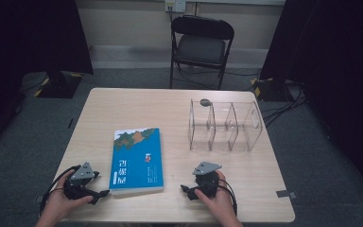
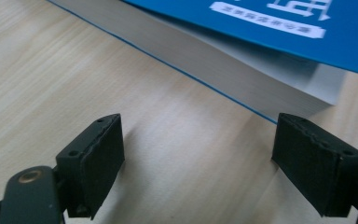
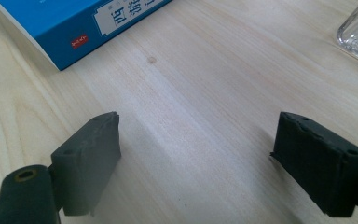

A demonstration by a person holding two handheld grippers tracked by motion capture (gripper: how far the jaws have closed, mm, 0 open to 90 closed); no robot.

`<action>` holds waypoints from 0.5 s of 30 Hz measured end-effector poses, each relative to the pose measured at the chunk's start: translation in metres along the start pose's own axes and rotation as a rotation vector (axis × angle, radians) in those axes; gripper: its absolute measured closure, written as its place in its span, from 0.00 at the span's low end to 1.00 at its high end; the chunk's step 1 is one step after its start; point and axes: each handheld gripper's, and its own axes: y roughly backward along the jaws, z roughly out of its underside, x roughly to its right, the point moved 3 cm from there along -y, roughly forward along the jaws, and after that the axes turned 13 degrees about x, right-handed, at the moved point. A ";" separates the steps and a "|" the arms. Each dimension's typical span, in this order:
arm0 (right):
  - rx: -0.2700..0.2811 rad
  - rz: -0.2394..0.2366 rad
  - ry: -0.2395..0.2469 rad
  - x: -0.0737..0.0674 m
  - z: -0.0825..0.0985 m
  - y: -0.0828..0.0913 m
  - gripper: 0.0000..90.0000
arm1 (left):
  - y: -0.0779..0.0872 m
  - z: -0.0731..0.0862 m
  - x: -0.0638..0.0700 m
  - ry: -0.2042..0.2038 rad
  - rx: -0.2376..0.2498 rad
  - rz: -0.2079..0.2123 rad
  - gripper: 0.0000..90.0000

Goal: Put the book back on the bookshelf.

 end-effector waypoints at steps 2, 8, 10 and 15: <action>0.000 0.000 0.001 0.000 0.000 0.000 0.15 | 0.001 0.000 0.002 0.003 0.002 0.004 0.19; 0.000 -0.001 0.001 0.000 0.000 0.000 0.15 | 0.002 -0.003 0.009 -0.042 -0.004 0.000 0.21; 0.000 -0.001 0.001 0.000 0.000 0.000 0.15 | 0.003 -0.003 0.011 -0.030 0.001 0.007 0.21; 0.000 -0.001 0.001 0.000 0.000 0.000 0.15 | 0.004 0.001 0.017 -0.033 -0.007 0.034 0.21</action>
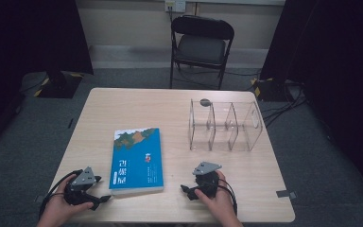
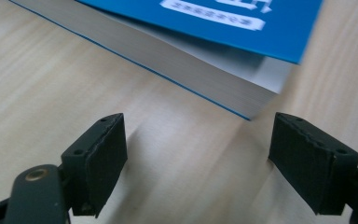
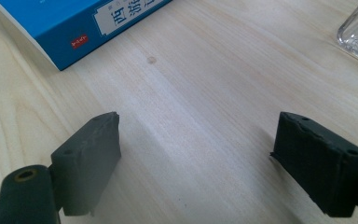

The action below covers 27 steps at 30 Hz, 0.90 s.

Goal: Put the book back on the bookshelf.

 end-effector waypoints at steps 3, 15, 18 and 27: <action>0.000 0.000 0.001 0.000 0.000 0.000 0.15 | 0.001 0.002 0.008 0.002 -0.001 0.010 0.20; -0.004 -0.003 -0.003 0.001 -0.001 -0.003 0.13 | -0.014 -0.006 0.019 -0.005 0.047 -0.013 0.20; -0.005 -0.004 0.000 0.001 -0.001 -0.003 0.13 | -0.016 -0.008 0.020 -0.010 0.051 0.000 0.30; -0.002 -0.008 0.007 0.002 -0.002 -0.004 0.13 | -0.016 -0.011 0.020 0.040 0.037 -0.049 0.46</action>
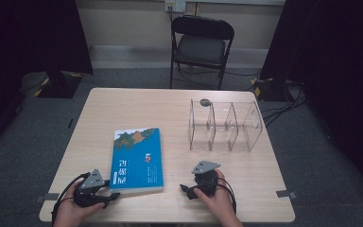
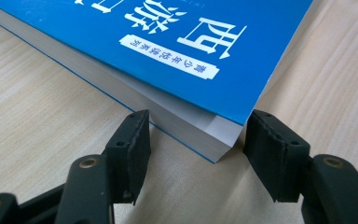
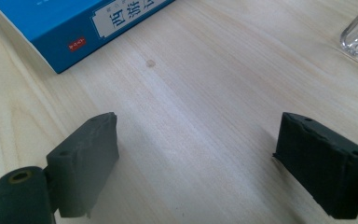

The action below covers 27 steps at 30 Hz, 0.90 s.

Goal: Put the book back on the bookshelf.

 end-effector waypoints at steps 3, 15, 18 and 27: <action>0.000 0.000 -0.001 0.000 0.000 0.000 0.13 | 0.000 0.000 0.000 0.001 -0.003 -0.002 0.46; 0.000 -0.001 0.002 0.000 0.000 0.000 0.13 | 0.003 -0.007 0.000 0.036 -0.010 0.001 0.47; 0.000 -0.001 0.003 0.000 0.000 0.000 0.13 | 0.005 -0.010 0.000 0.038 -0.004 0.004 0.47; -0.010 0.004 -0.002 -0.003 -0.003 -0.002 0.15 | 0.009 -0.019 -0.002 0.047 -0.001 0.008 0.48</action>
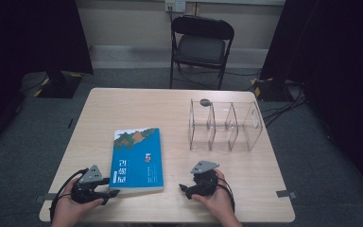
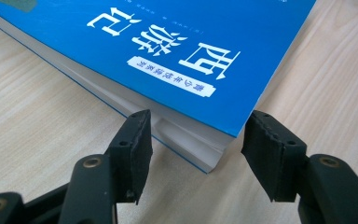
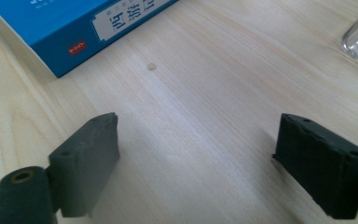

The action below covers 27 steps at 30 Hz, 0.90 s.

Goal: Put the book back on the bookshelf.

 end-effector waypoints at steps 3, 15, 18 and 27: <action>0.004 -0.033 -0.005 -0.004 -0.003 -0.002 0.15 | 0.001 -0.002 -0.001 0.007 0.010 0.001 0.48; 0.068 -0.178 0.043 -0.043 -0.033 -0.016 0.16 | 0.003 -0.007 -0.002 0.021 0.004 0.001 0.52; 0.072 -0.204 0.050 -0.050 -0.038 -0.022 0.16 | 0.002 -0.007 -0.003 0.026 0.006 0.002 0.52; 0.074 -0.223 0.086 -0.066 -0.053 -0.038 0.16 | 0.003 -0.010 -0.003 0.035 0.006 -0.001 0.52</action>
